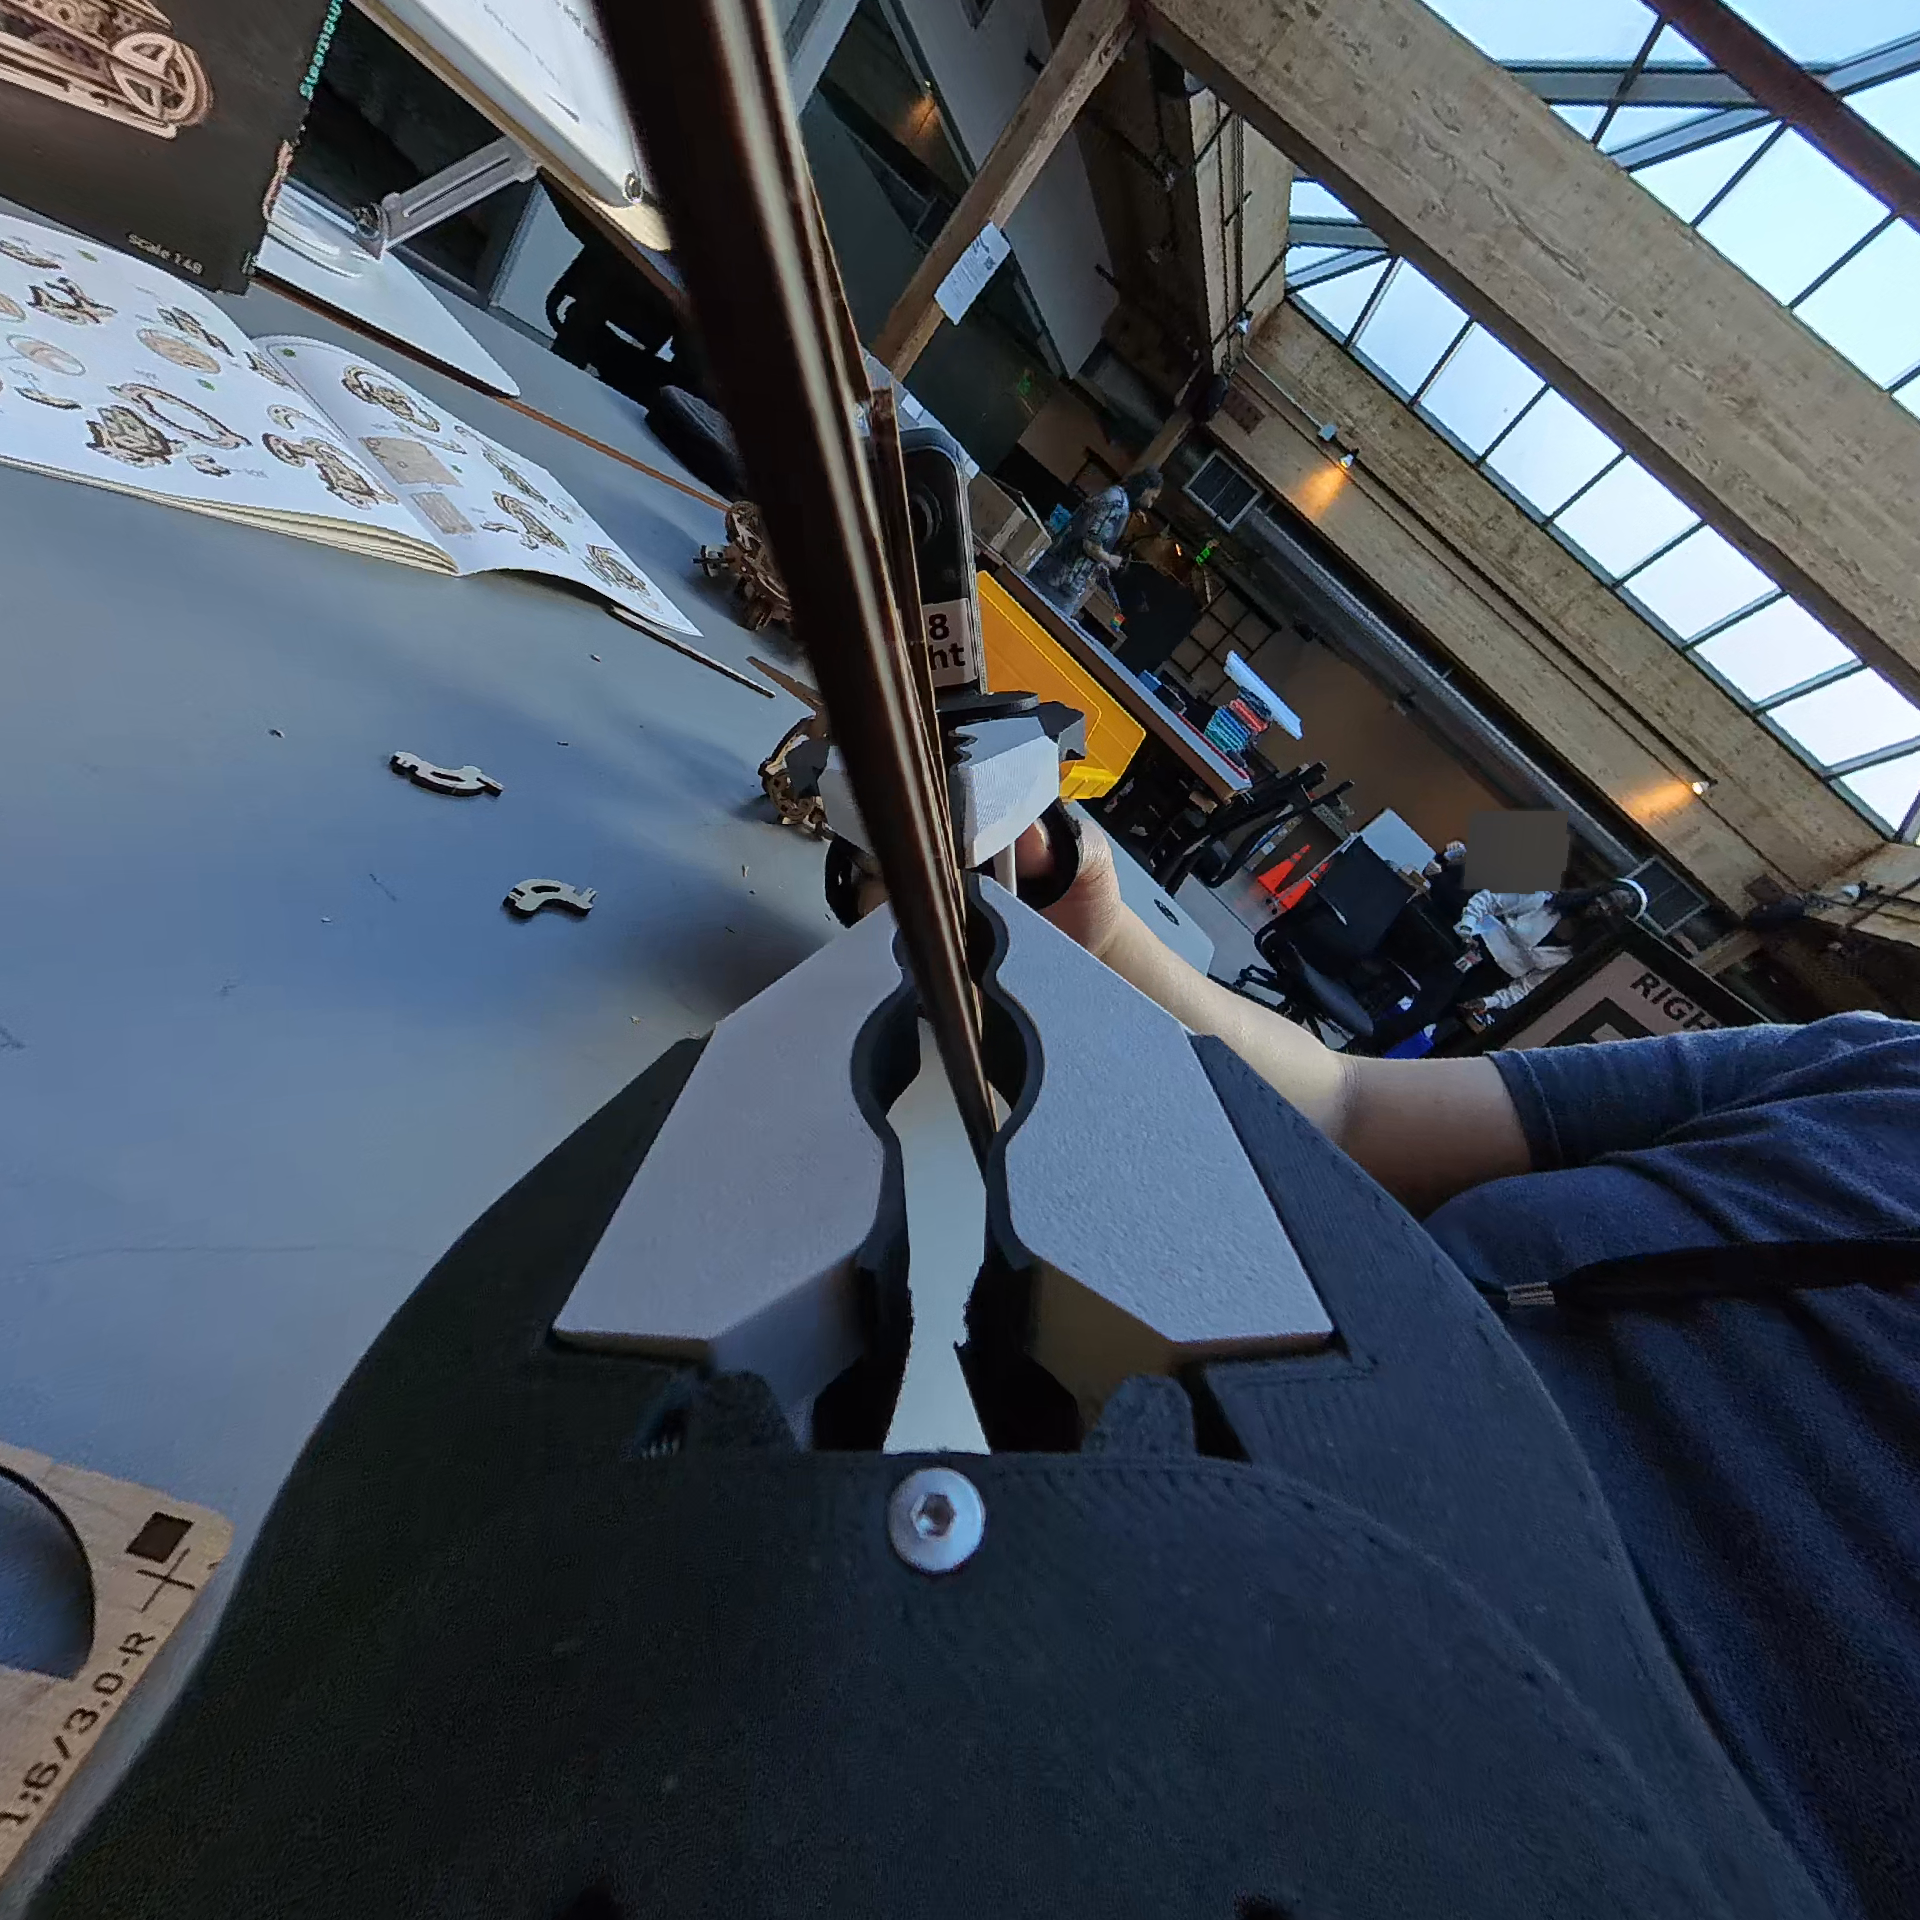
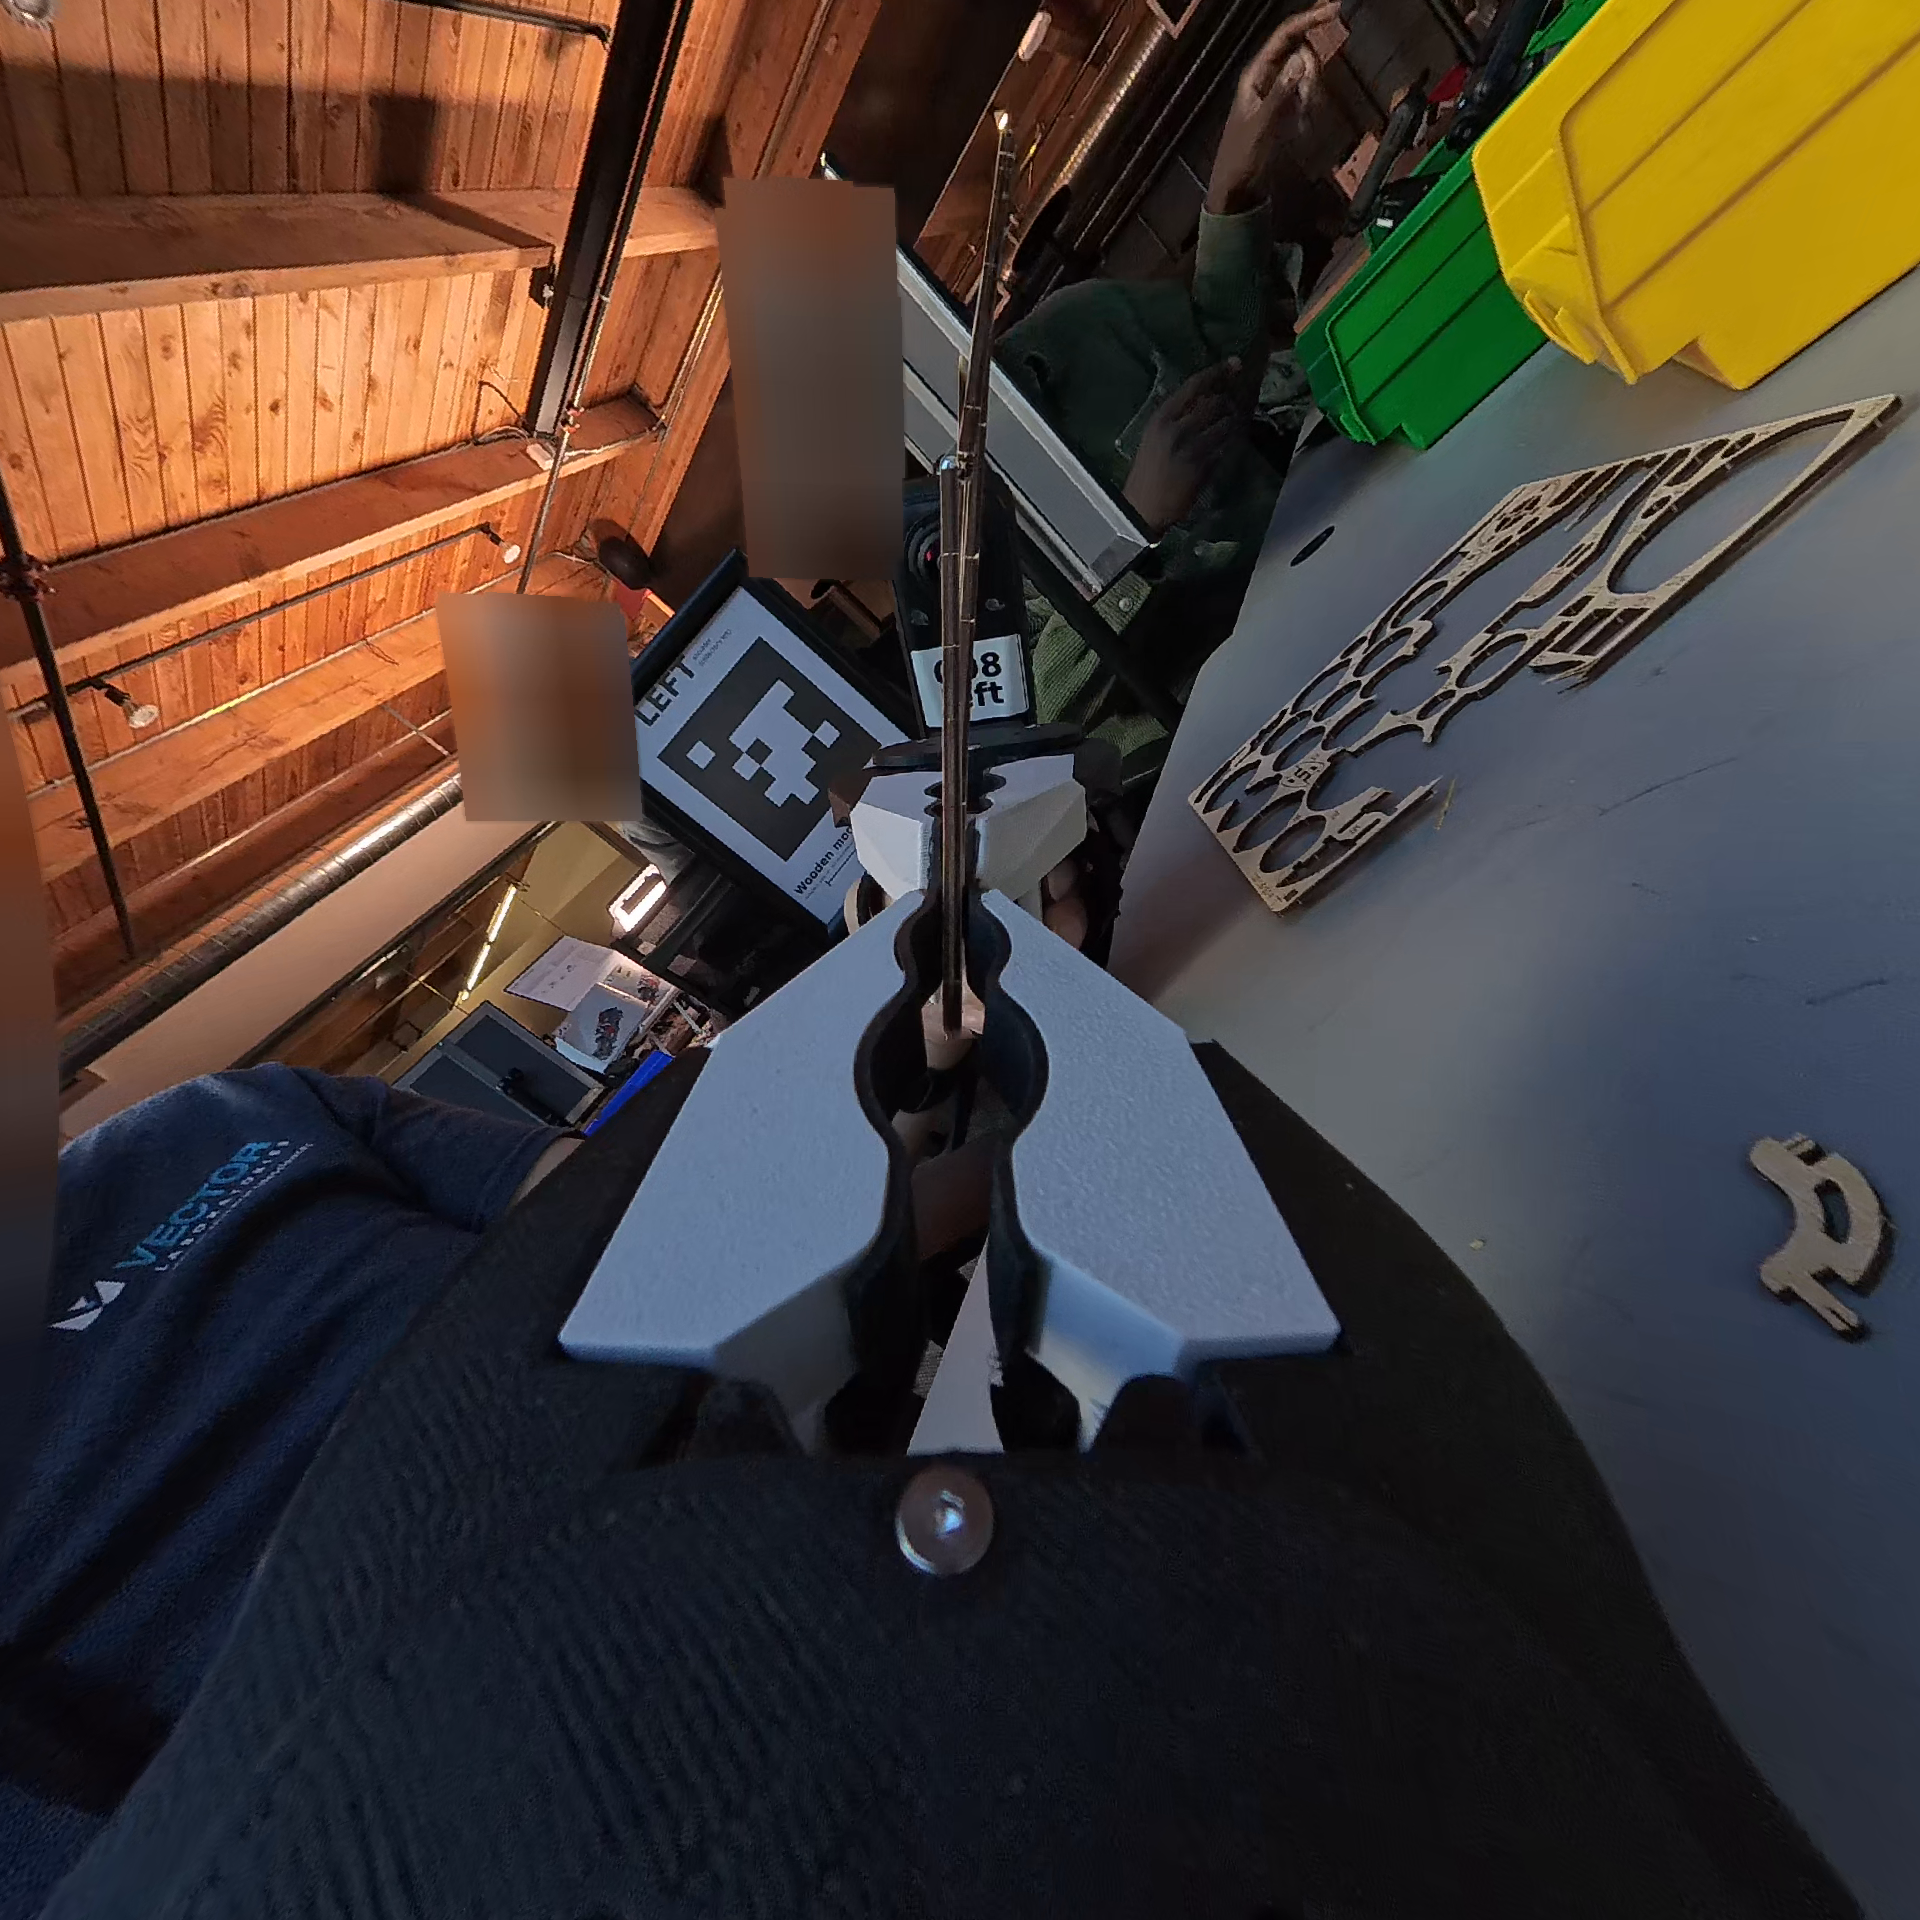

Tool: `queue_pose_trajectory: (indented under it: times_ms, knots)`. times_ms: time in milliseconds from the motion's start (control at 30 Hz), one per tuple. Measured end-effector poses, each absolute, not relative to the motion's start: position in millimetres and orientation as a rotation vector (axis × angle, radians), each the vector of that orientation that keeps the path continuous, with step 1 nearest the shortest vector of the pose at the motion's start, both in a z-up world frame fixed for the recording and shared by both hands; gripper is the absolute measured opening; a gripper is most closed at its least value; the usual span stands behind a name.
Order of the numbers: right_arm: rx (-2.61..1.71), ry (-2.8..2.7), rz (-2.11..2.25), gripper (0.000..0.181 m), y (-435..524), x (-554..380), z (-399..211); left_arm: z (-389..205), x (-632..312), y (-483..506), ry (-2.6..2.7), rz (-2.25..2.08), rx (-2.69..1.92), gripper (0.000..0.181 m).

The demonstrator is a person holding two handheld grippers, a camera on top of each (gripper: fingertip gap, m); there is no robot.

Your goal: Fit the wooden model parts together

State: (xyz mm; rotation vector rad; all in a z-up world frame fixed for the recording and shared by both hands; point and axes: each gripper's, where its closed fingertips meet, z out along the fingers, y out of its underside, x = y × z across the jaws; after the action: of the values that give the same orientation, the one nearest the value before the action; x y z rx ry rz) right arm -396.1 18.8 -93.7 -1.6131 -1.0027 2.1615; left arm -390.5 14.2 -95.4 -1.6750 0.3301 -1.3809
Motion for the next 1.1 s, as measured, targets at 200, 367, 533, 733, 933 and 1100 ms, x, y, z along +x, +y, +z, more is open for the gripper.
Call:
queue_pose_trajectory:
  times_ms: [200, 367, 533, 733, 933, 1100]
  knots:
    - [-1.612, -1.011, 2.159, 0.001, 18.2, -396.0, -93.7, -95.6, -390.1, 13.4, 0.341, -1.377, -1.677, 0.002]
    - [-1.615, -1.012, 2.159, 0.001, 18.2, -396.2, -94.2, -96.2, -390.4, 13.4, 0.343, -1.366, -1.684, 0.002]
    - [-1.616, -1.011, 2.159, 0.001, 18.4, -396.0, -94.2, -96.2, -390.1, 13.7, 0.340, -1.365, -1.684, 0.002]
    - [-1.618, -1.013, 2.156, 0.001, 18.3, -396.1, -94.9, -96.7, -390.2, 13.7, 0.342, -1.359, -1.688, 0.002]
    - [-1.625, -1.018, 2.149, 0.001, 18.5, -396.2, -96.2, -98.2, -390.3, 13.9, 0.338, -1.361, -1.691, 0.002]
    - [-1.630, -1.016, 2.146, 0.001, 18.9, -396.5, -97.1, -99.0, -390.9, 14.7, 0.333, -1.352, -1.694, 0.002]
